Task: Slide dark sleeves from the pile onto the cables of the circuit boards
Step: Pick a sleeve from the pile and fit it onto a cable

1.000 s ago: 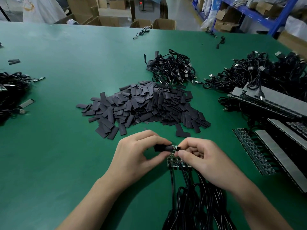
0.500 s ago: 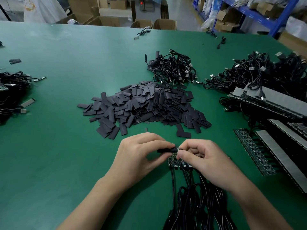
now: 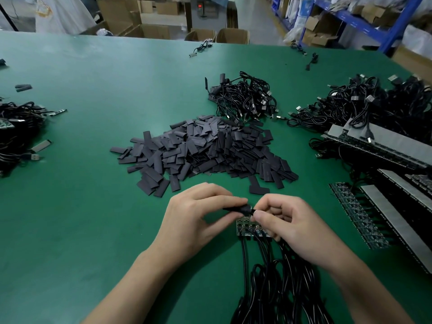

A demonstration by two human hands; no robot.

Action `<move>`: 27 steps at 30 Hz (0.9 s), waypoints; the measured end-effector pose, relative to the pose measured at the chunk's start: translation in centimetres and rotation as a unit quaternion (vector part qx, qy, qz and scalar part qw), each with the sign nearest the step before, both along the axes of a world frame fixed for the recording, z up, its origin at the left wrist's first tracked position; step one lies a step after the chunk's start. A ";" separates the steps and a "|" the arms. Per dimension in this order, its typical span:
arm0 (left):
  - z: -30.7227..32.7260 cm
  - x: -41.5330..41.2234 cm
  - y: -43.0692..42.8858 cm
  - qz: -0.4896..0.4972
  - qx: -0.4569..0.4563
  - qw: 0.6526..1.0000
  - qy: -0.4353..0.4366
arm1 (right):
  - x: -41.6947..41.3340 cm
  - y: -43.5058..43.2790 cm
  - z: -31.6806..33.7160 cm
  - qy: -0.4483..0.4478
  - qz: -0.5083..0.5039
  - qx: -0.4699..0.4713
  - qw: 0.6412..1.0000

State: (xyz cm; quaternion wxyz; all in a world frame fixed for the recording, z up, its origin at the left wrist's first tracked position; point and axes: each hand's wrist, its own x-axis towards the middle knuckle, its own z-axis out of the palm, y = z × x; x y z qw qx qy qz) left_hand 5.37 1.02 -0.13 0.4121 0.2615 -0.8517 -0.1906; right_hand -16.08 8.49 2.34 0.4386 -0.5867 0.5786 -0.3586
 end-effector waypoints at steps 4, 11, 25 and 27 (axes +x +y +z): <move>0.2 -0.1 0.2 0.063 0.036 0.994 0.079 | 0.2 -0.1 0.2 -0.079 -0.024 0.006 0.997; 0.0 -0.8 0.7 0.093 0.058 0.988 0.107 | 1.0 0.1 0.5 -0.132 -0.050 0.001 0.990; -0.1 -1.3 0.8 0.098 0.140 0.971 0.170 | 1.5 0.0 0.4 -0.147 -0.055 0.013 0.988; -0.1 -1.4 0.9 0.090 0.137 0.973 0.164 | 1.5 0.0 0.3 -0.142 -0.055 0.014 0.988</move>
